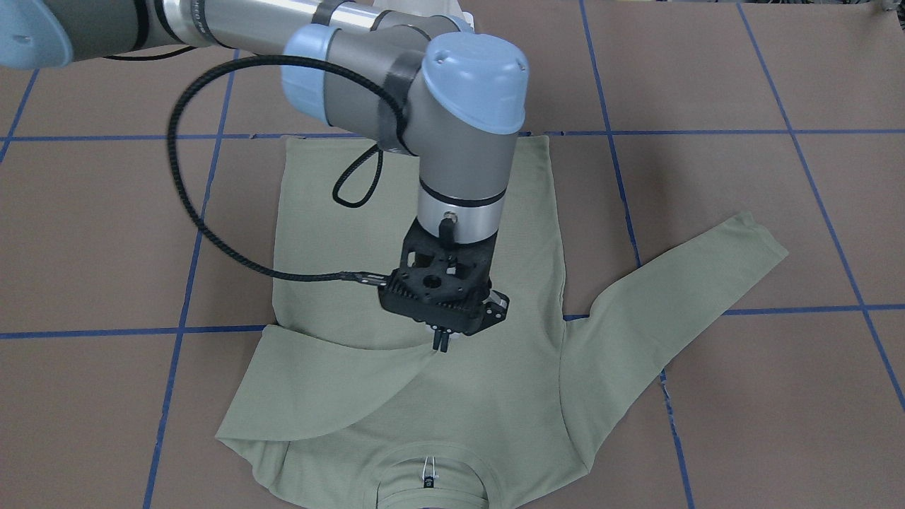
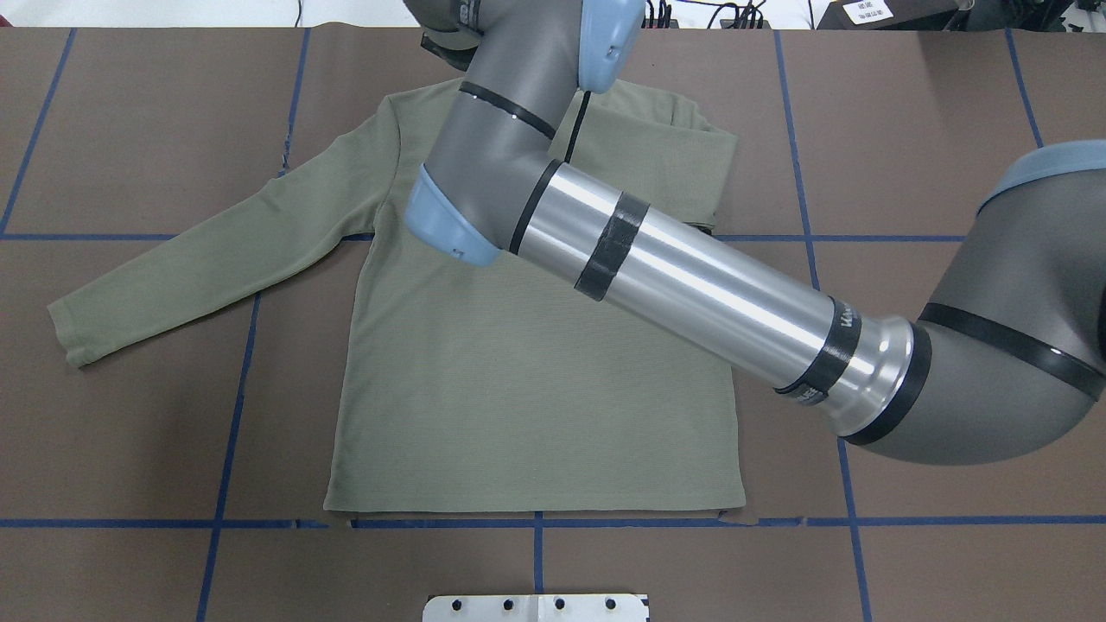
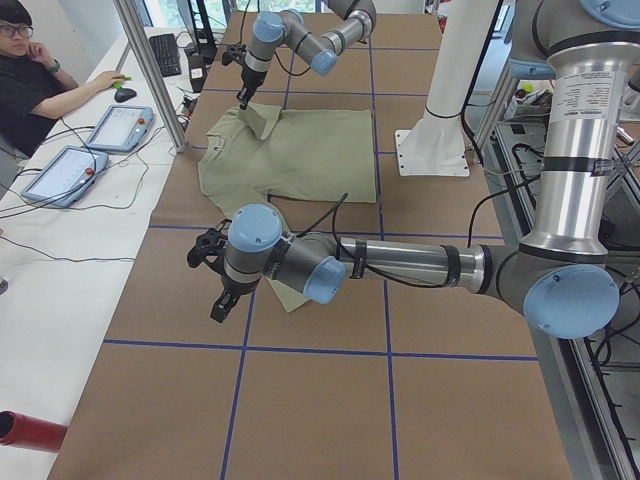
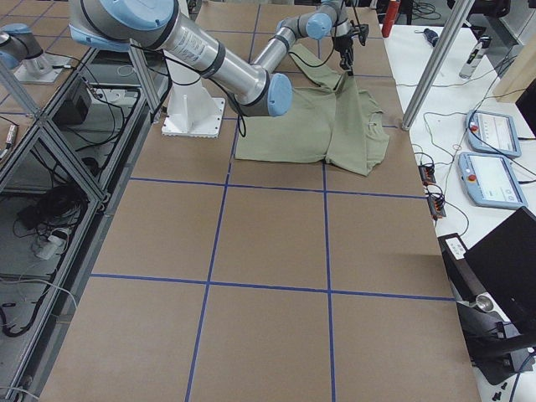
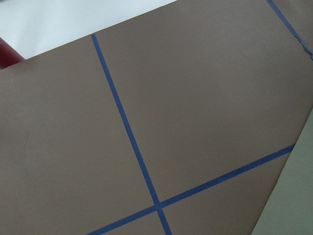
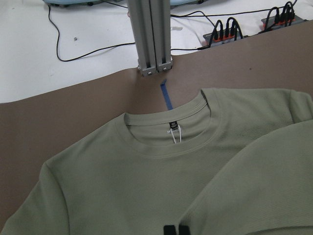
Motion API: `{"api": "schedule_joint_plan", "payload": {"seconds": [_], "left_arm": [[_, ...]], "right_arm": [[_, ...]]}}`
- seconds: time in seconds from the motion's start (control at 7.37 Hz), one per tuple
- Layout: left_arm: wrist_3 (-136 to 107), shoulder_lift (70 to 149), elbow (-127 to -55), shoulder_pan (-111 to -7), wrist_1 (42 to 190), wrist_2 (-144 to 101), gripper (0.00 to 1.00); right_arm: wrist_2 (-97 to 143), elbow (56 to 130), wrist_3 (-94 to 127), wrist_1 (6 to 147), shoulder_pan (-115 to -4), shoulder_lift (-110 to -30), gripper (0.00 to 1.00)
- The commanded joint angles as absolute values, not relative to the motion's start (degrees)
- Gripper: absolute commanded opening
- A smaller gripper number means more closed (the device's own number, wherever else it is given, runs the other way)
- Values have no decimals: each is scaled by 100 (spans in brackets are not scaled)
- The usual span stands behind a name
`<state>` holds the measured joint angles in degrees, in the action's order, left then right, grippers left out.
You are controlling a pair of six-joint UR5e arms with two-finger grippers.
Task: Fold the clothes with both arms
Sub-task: 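Carry the grasped sleeve across the shirt toward the collar with the right gripper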
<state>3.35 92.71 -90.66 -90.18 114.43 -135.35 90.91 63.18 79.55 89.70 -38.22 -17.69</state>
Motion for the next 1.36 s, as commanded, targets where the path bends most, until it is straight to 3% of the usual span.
{"api": "schedule_joint_plan", "payload": {"seconds": [0.0, 0.54, 0.68, 0.95, 1.22], "left_arm": [[360, 9264, -8983, -9018, 11443, -13535, 100], [360, 9272, -8938, -9018, 11443, -13535, 100], [360, 9272, -8938, -9018, 11443, -13535, 100], [378, 9272, -8938, -9018, 11443, -13535, 100], [326, 9333, -8956, -9009, 11452, -13526, 100]], "right_arm": [[8370, 5953, 7972, 8484, -3219, -1706, 0], [8156, 5213, 8033, 7913, -3164, -1327, 0], [8156, 5125, 8146, 7745, -3173, -1284, 26], [8069, 5002, 8069, 7655, -3173, -1240, 100], [8147, 4975, 7877, 7646, -3251, -1204, 100]]}}
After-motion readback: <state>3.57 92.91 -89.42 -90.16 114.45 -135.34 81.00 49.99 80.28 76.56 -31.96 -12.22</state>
